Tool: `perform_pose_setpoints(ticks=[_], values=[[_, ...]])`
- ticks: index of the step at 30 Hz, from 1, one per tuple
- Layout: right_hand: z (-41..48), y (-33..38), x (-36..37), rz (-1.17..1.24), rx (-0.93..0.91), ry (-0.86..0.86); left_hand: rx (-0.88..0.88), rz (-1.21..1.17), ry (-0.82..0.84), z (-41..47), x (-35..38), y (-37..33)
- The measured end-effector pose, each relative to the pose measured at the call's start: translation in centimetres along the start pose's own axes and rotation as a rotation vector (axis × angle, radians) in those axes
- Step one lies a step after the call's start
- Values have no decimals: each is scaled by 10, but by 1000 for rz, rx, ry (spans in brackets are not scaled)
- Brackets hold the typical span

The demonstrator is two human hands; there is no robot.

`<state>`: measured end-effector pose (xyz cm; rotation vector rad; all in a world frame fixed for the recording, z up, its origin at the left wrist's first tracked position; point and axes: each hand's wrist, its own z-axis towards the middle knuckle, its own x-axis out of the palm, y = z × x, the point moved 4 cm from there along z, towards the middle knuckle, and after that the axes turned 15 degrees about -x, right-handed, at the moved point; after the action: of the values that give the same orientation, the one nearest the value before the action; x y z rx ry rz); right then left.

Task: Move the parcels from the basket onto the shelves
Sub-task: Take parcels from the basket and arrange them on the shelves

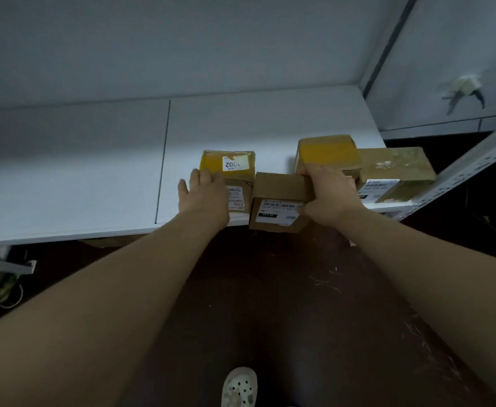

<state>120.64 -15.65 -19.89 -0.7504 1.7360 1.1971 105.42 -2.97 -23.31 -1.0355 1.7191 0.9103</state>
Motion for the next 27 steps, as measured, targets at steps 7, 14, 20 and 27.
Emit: perform_pose_setpoints(ticks=[7, 14, 20, 27], values=[[27, -9, 3, 71, 70, 18, 118, 149, -6, 54, 3, -24], [44, -14, 14, 232, 91, 12, 198, 182, 66, 76, 5, -37], [56, -17, 21, 281, 80, 26, 191, 216, 8, 92, 6, -40], [73, -13, 27, 207, 34, 57, 139, 236, 21, 99, 7, -7]])
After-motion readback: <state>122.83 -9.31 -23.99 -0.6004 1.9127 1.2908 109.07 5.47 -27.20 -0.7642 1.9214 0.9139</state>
